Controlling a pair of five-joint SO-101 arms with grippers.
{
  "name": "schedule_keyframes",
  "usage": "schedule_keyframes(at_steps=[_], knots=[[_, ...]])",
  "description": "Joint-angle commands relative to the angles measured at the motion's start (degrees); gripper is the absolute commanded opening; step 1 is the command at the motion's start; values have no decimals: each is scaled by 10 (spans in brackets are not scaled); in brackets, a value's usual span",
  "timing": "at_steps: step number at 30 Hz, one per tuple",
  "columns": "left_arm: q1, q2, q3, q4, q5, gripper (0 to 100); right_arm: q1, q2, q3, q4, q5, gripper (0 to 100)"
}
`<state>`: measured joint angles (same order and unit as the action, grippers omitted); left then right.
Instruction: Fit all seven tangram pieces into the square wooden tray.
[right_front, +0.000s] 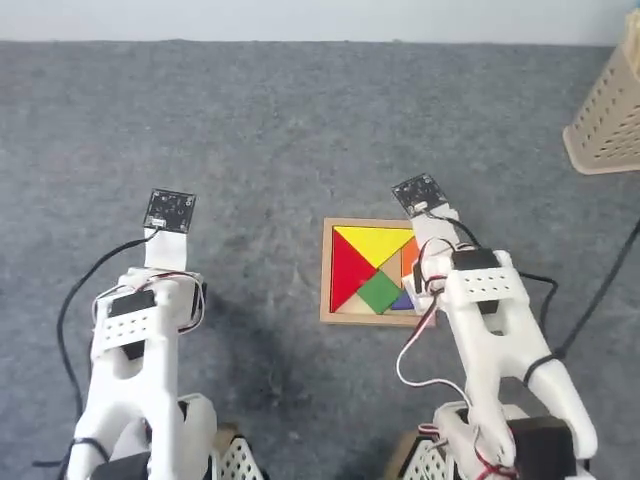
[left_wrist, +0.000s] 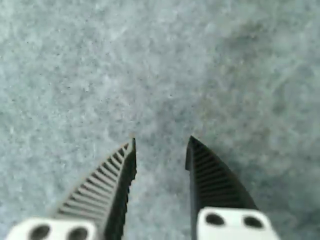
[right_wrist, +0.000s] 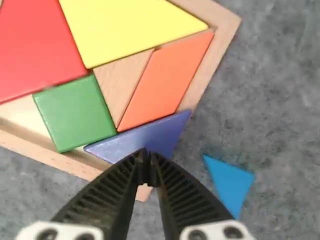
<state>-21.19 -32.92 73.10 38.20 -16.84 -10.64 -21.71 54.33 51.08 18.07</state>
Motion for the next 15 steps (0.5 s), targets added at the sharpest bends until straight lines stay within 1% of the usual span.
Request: schedule_keyframes(at_steps=[1, 8, 13, 15], knots=[[-2, -20, -2, -10, -6, 148, -15, 1, 6, -1, -6, 7], [-2, -20, -2, -10, -6, 148, -46, 1, 9, 3, -8, 7], [-2, -20, -2, -10, -6, 148, -41, -6, 9, 6, -10, 7], [-2, -20, -2, -10, -6, 148, -37, -15, 3, 25, -11, 7]])
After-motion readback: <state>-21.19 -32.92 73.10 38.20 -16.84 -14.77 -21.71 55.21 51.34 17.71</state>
